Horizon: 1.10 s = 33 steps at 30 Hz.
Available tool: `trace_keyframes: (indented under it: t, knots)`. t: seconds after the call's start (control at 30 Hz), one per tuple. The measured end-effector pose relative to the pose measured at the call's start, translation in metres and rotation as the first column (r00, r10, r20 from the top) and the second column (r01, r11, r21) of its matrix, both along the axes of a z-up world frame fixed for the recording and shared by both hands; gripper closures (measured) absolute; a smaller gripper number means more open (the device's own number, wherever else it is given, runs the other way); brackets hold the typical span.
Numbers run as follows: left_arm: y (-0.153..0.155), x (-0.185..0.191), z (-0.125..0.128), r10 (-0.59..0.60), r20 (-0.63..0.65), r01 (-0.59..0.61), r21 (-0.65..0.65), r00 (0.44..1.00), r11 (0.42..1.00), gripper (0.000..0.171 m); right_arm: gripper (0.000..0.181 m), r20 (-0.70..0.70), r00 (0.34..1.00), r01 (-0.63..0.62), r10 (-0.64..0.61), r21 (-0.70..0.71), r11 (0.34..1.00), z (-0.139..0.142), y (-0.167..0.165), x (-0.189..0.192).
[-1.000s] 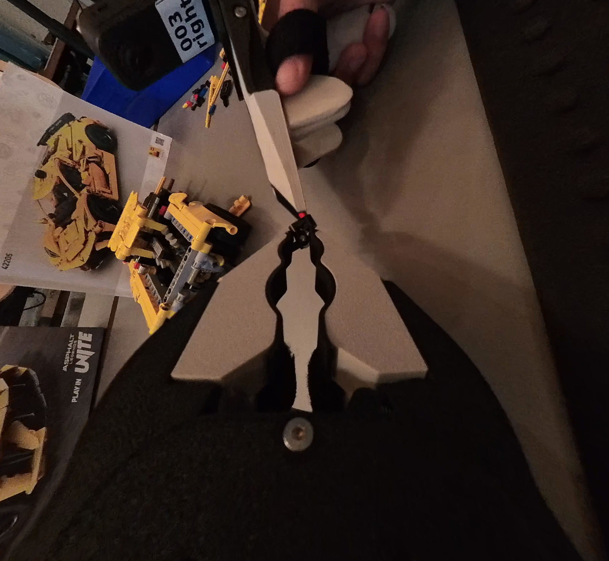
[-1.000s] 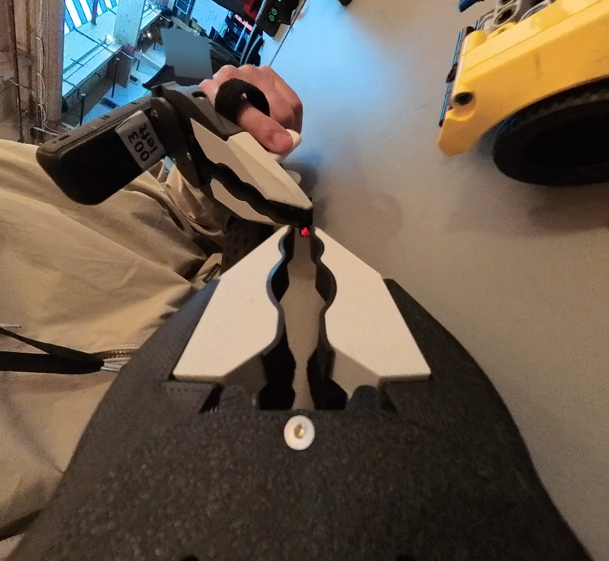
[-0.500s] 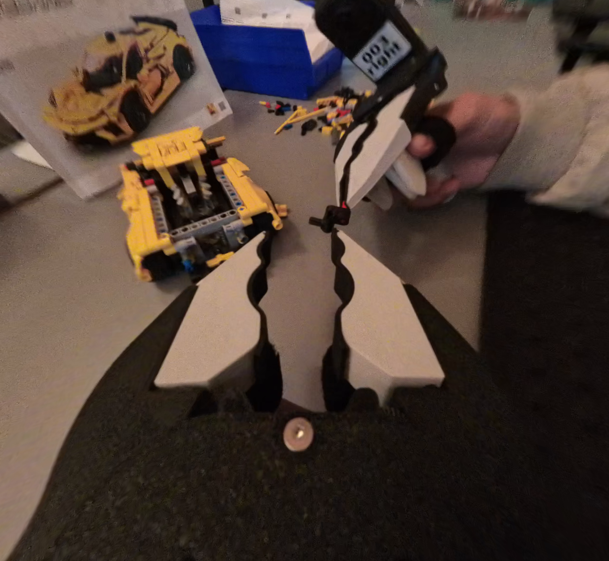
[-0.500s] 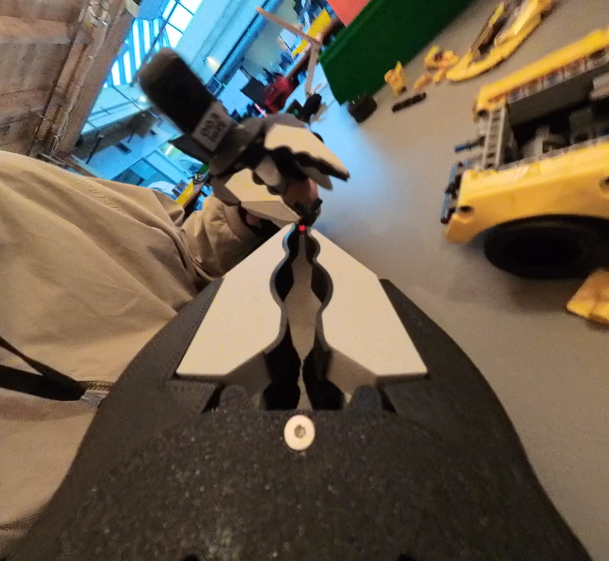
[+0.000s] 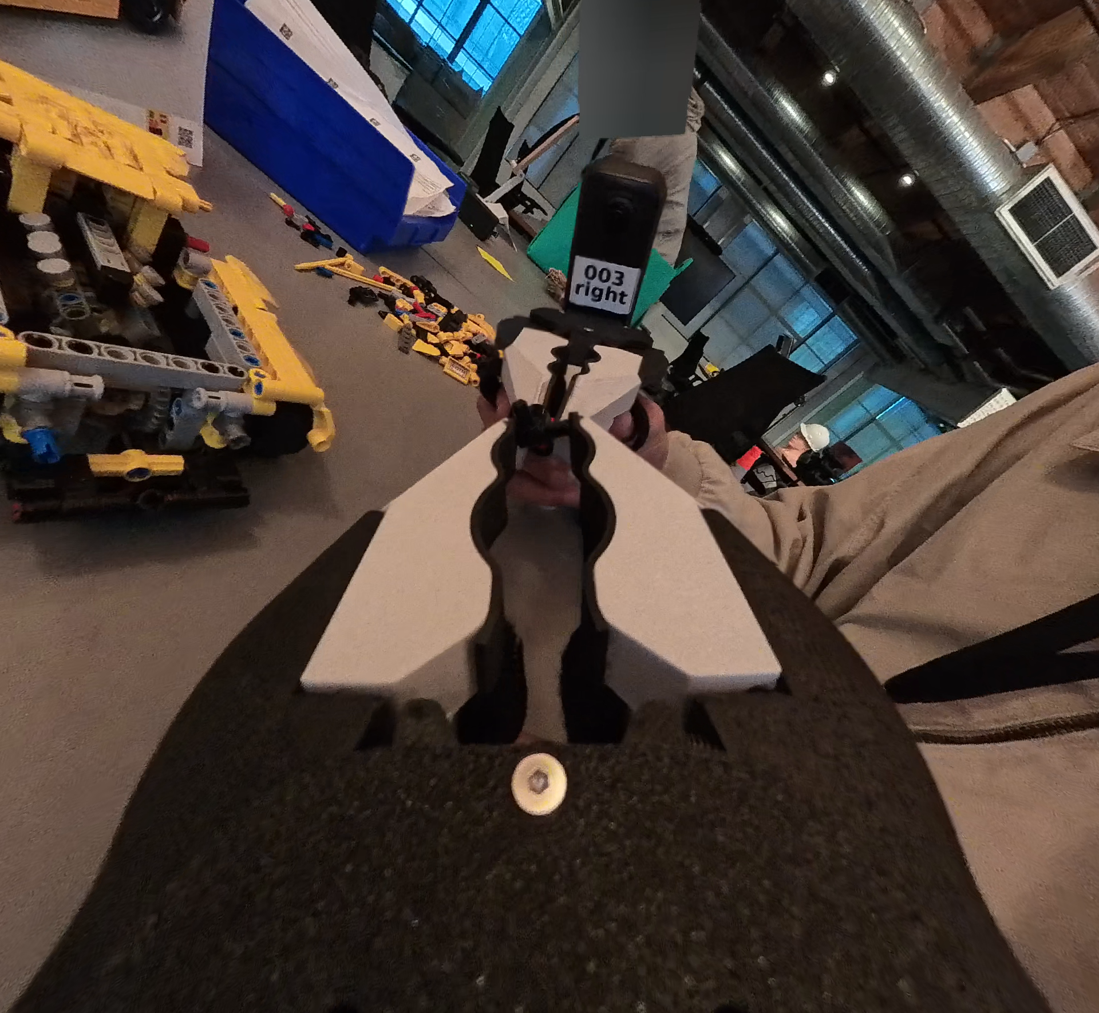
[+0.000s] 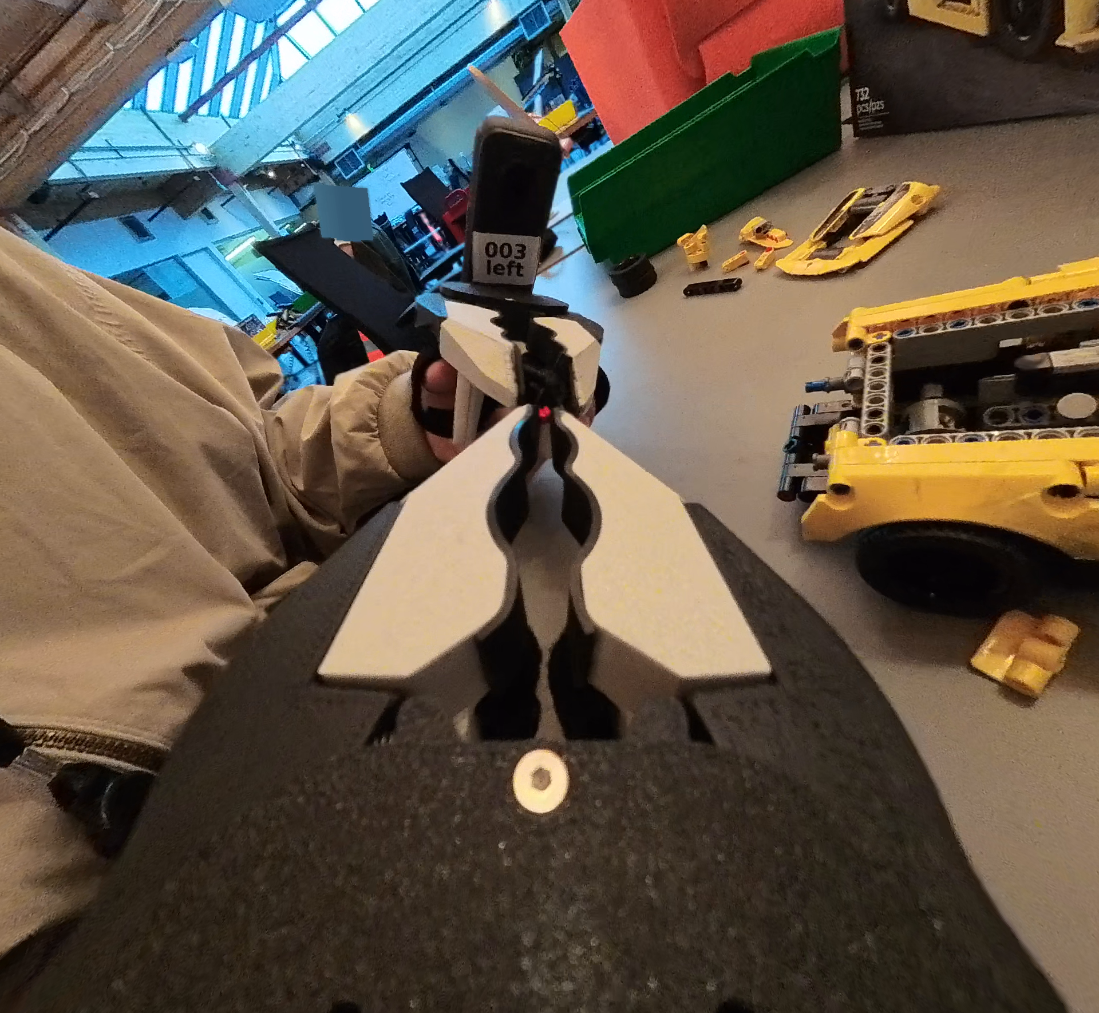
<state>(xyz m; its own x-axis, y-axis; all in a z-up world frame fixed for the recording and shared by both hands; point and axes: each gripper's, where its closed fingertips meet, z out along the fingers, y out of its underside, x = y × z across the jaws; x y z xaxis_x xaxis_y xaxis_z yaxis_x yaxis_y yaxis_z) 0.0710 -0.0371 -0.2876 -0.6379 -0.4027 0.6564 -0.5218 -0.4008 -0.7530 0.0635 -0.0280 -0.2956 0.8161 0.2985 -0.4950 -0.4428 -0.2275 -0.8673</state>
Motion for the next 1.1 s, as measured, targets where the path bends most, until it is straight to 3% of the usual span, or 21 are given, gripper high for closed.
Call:
trace_keyframes:
  t: [0.17, 0.4, 0.53, 0.9, 1.0, 1.1]
  knots:
    - [0.002, 0.000, 0.000, 0.003, 0.002, -0.003, -0.009, 1.000, 1.000, 0.156, 0.179, -0.015, 1.000, 0.006, -0.006, 0.004, 1.000, 0.001, -0.001, 0.002]
    - [0.002, -0.002, 0.007, 0.001, 0.048, 0.000, -0.025, 0.999, 1.000, 0.157, 0.179, -0.167, 0.985, -0.023, 0.030, 0.044, 0.999, 0.008, -0.002, 0.001]
    - [0.002, -0.004, 0.010, -0.014, 0.037, 0.017, -0.061, 0.999, 0.998, 0.149, 0.180, -0.135, 0.991, 0.004, 0.003, 0.053, 0.999, 0.011, -0.003, 0.005]
    - [0.002, 0.003, 0.005, 0.015, -0.017, -0.017, -0.120, 1.000, 0.993, 0.163, 0.180, -0.098, 0.995, 0.021, -0.018, 0.035, 0.999, 0.008, 0.000, 0.005]
    - [0.003, 0.002, 0.006, 0.033, 0.006, -0.032, -0.124, 0.999, 0.992, 0.165, 0.179, -0.175, 0.984, 0.012, -0.006, 0.033, 0.999, 0.008, 0.002, 0.004]
    - [0.003, 0.003, 0.006, 0.045, 0.042, -0.041, -0.073, 0.998, 0.996, 0.165, 0.179, -0.339, 0.940, -0.022, 0.030, 0.027, 0.999, 0.009, 0.002, 0.004]
